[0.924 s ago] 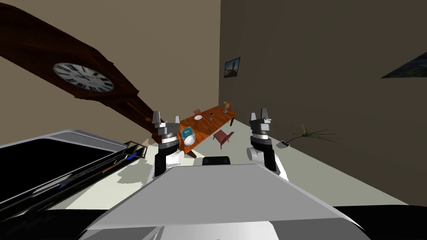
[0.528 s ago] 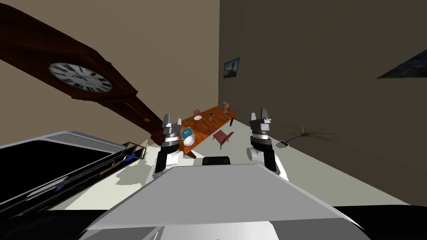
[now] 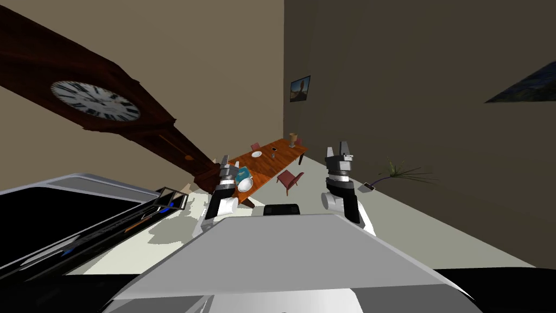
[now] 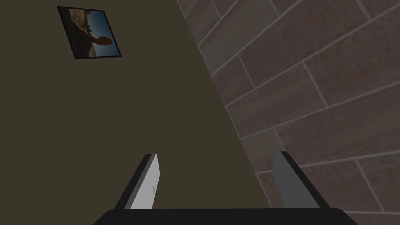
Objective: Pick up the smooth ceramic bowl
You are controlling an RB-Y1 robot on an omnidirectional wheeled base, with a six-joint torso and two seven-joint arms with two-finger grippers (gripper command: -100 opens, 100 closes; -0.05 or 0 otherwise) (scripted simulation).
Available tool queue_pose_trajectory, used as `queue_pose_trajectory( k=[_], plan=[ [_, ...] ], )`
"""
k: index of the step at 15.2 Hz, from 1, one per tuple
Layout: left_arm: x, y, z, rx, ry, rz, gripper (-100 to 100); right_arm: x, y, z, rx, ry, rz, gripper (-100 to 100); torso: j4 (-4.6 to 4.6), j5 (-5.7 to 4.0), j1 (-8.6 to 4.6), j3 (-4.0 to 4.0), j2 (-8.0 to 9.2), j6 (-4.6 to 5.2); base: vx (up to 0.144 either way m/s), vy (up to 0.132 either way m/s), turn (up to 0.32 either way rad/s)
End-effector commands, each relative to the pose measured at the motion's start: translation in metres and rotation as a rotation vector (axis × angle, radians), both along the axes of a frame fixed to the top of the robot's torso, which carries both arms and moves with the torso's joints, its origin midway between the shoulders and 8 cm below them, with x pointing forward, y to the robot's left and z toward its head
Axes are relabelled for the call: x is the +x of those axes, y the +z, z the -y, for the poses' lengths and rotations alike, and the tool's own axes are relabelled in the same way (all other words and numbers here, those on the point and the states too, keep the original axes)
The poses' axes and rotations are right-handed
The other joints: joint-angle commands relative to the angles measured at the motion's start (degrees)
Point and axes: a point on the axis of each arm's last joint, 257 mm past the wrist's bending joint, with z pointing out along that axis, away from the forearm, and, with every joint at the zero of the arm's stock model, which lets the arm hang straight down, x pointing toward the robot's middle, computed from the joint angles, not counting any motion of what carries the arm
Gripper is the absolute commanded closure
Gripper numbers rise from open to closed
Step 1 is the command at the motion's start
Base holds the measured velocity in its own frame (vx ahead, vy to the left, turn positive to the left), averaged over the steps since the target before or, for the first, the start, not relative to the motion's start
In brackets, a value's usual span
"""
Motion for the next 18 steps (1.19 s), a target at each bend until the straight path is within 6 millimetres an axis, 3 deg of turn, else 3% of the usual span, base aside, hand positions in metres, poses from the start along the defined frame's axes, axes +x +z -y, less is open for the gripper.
queue_pose_trajectory(
  k=[1, 2, 3, 4, 5, 6, 7, 8, 9, 10, 13, 16, 17, 18],
  plan=[
    [0.009, -0.028, -0.016, -0.011, 0.022, -0.08, -100, 0.0, 0.0, 0.0, 0.0, 0.0, 0.0, 0, 0.0, 0.0, 0.0, 0.0, 0.0, 0.0, 0.028, -0.004, -0.029],
    [0.009, -0.028, -0.016, -0.011, 0.022, -0.081, -100, 0.0, 0.0, 0.0, 0.0, 0.0, 0.0, 0, 0.0, 0.0, 0.01, 0.0, 0.0, -0.01, 0.023, -0.006, -0.015],
    [0.013, -0.047, -0.026, -0.021, 0.038, -0.129, -100, 0.0, 0.0, 0.0, 0.0, 0.0, 0.0, 0, 0.0, 0.0, 0.01, 0.0, 0.0, 0.0, 0.024, -0.007, -0.026],
    [0.013, -0.049, -0.026, -0.022, 0.039, -0.135, -100, 0.0, 0.0, 0.0, 0.0, 0.0, 0.0, 0, 0.0, 0.0, 0.0, 0.0, 0.0, 0.0, 0.023, -0.006, -0.028],
    [0.016, -0.07, -0.036, -0.034, 0.057, -0.19, -100, 0.0, 0.0, 0.0, 0.0, 0.0, 0.0, 0, 0.0, 0.0, 0.0, 0.0, 0.0, 0.0, 0.026, -0.004, -0.034],
    [0.016, -0.07, -0.036, -0.034, 0.057, -0.19, -100, 0.0, 0.0, 0.0, 0.0, 0.0, 0.0, 0, 0.0, 0.0, 0.01, 0.0, 0.0, -0.01, 0.024, -0.003, -0.018],
    [0.018, -0.092, -0.047, -0.048, 0.075, -0.246, -100, 0.0, 0.0, 0.0, 0.0, 0.0, 0.0, 0, 0.0, 0.0, 0.02, 0.0, 0.01, -0.01, 0.027, -0.009, -0.025],
    [0.018, -0.092, -0.047, -0.048, 0.075, -0.247, -100, 0.0, 0.0, 0.0, 0.0, 0.0, 0.0, 0, 0.0, 0.0, 0.01, 0.0, 0.0, 0.0, 0.025, -0.009, -0.021],
    [0.019, -0.113, -0.057, -0.063, 0.094, -0.301, -100, 0.0, 0.0, 0.0, 0.0, 0.0, 0.0, 0, 0.0, 0.0, -0.01, 0.0, 0.0, 0.0, 0.027, -0.007, -0.03],
    [0.019, -0.115, -0.057, -0.064, 0.095, -0.305, -100, 0.0, 0.0, 0.0, 0.0, 0.0, 0.0, 0, 0.0, 0.0, -0.02, 0.0, 0.0, -0.01, 0.025, -0.005, -0.022],
    [0.018, -0.156, -0.077, -0.1, 0.134, -0.413, -100, 0.0, 0.0, 0.0, 0.0, 0.0, 0.0, 0, 0.0, 0.0, -0.01, -0.01, -0.01, 0.0, 0.03, -0.005, -0.03],
    [0.017, -0.161, -0.078, -0.102, 0.136, -0.423, -100, 0.0, 0.0, 0.0, 0.0, 0.0, 0.0, 0, 0.0, 0.0, 0.01, 0.0, 0.0, -0.01, 0.022, -0.001, -0.01],
    [0.015, -0.181, -0.087, -0.122, 0.155, -0.475, -100, 0.0, 0.0, 0.0, 0.0, 0.0, 0.0, 0, 0.01, 0.0, 0.01, 0.02, 0.03, -0.01, 0.014, -0.001, -0.022],
    [0.014, -0.185, -0.088, -0.124, 0.158, -0.483, -100, 0.0, 0.0, 0.0, 0.0, 0.0, 0.0, 0, 0.01, 0.0, 0.01, 0.02, 0.04, 0.0, 0.019, -0.002, -0.029]
  ],
)
